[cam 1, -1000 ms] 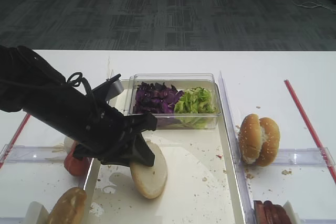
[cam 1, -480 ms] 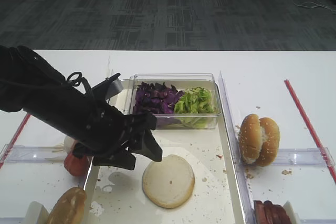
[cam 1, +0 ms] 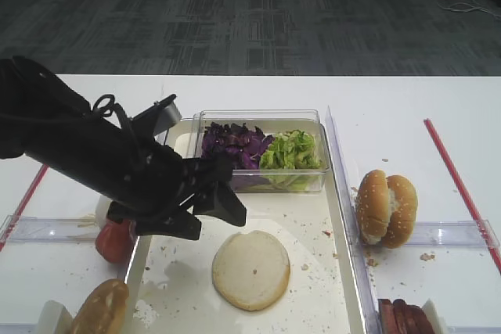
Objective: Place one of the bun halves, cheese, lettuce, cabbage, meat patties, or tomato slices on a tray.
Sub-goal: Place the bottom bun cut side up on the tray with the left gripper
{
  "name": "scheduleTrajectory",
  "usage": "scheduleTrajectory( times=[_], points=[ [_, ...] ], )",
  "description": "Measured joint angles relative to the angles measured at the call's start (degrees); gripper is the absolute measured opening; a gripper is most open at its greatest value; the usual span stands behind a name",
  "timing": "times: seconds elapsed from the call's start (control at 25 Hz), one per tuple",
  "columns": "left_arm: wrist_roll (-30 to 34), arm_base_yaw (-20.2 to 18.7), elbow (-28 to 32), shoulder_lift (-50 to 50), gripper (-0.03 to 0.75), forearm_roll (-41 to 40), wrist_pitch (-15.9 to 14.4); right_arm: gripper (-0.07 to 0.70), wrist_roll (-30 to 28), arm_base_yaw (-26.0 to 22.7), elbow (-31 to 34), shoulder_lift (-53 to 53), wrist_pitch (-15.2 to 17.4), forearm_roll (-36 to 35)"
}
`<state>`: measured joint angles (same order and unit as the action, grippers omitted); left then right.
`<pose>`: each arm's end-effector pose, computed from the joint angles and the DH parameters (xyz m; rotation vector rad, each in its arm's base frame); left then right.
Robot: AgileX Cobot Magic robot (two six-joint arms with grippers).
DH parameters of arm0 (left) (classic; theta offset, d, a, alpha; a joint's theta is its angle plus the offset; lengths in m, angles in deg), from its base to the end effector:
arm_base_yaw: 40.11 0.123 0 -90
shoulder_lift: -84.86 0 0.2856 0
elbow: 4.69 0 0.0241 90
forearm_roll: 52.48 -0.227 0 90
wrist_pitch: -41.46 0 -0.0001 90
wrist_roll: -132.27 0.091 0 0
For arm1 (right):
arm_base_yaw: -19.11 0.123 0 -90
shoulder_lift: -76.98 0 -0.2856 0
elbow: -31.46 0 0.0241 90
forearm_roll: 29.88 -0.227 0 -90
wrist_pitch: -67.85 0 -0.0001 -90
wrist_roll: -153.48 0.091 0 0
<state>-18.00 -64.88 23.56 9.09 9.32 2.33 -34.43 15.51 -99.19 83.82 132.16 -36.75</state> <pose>0.2399 -0.1665 0.1966 0.1788 2.7905 -1.0461 -0.0297 0.0117 0.2576 -0.0891 2.0951 0.0237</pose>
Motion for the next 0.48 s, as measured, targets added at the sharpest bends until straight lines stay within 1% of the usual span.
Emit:
scheduleTrajectory(
  times=[0.08,0.24,0.36,0.48],
  points=[
    [0.0,0.0,0.0,-2.2,0.506,0.0,-0.6,0.649,0.0,0.0,0.0,0.0,0.0,0.0],
    [0.0,0.0,0.0,-6.9,0.506,0.0,-3.2,0.649,0.0,0.0,0.0,0.0,0.0,0.0],
    [-1.2,0.0,0.0,-11.1,0.506,0.0,-4.7,0.649,0.0,0.0,0.0,0.0,0.0,0.0],
    [-2.7,0.0,0.0,-15.6,0.506,0.0,-5.1,0.649,0.0,0.0,0.0,0.0,0.0,0.0]
  ],
)
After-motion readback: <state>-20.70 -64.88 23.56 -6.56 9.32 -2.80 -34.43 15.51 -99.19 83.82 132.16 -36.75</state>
